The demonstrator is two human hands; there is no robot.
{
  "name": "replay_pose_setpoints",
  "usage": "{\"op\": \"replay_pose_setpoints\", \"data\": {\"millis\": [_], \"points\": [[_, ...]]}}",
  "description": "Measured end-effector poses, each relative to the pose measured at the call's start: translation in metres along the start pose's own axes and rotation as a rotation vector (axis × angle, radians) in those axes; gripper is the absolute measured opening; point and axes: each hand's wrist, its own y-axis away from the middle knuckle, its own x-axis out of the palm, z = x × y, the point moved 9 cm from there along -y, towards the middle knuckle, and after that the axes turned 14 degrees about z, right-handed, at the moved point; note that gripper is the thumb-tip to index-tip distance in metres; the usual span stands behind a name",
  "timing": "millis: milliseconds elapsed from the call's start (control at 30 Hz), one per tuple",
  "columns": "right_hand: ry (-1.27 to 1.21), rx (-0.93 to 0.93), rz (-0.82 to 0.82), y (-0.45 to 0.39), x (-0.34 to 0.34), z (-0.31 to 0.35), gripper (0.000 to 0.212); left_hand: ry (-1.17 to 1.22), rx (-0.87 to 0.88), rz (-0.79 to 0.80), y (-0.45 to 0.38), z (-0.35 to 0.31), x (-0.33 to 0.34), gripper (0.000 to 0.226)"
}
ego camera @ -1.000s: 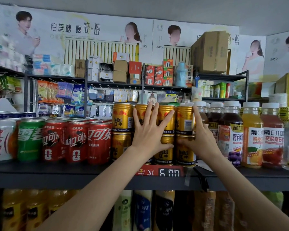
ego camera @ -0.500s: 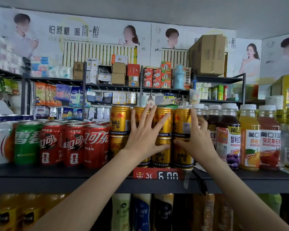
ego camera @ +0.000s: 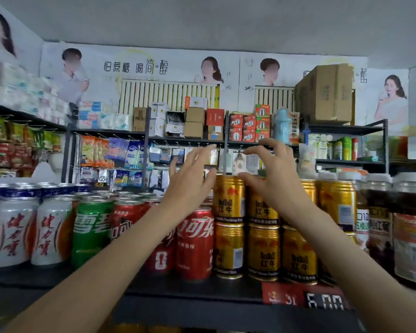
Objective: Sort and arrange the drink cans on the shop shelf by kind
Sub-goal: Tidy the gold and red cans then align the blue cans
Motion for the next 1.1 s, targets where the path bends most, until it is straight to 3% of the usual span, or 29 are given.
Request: {"op": "replay_pose_setpoints", "data": {"millis": [167, 333, 533, 633, 767, 900, 1100], "points": [[-0.049, 0.048, 0.168, -0.045, 0.004, 0.007, 0.032, 0.133, 0.118, 0.27, -0.043, 0.019, 0.008, 0.046], [-0.035, 0.115, 0.501, -0.083, 0.03, -0.017, 0.018, 0.19, 0.219, 0.634, -0.075, 0.022, 0.034, 0.036], [0.205, 0.27, 1.008, -0.094, 0.073, -0.062, 0.035, 0.159, 0.378, 0.906, -0.085, 0.003, 0.074, 0.04], [0.22, 0.285, 1.032, -0.101, 0.078, -0.076, 0.029, 0.124, 0.379, 0.906, -0.097, -0.001, 0.086, 0.041], [0.181, 0.292, 1.064, -0.106, 0.075, -0.084, 0.006, 0.189, 0.333, 0.801, -0.115, 0.002, 0.092, 0.029], [0.148, 0.28, 1.079, -0.104, 0.08, -0.083, 0.009, 0.092, 0.295, 0.685, -0.127, 0.004, 0.098, 0.014], [0.162, 0.233, 1.064, -0.104, 0.083, -0.079, 0.005, 0.098, 0.289, 0.75, -0.13, 0.006, 0.092, 0.011]]}}
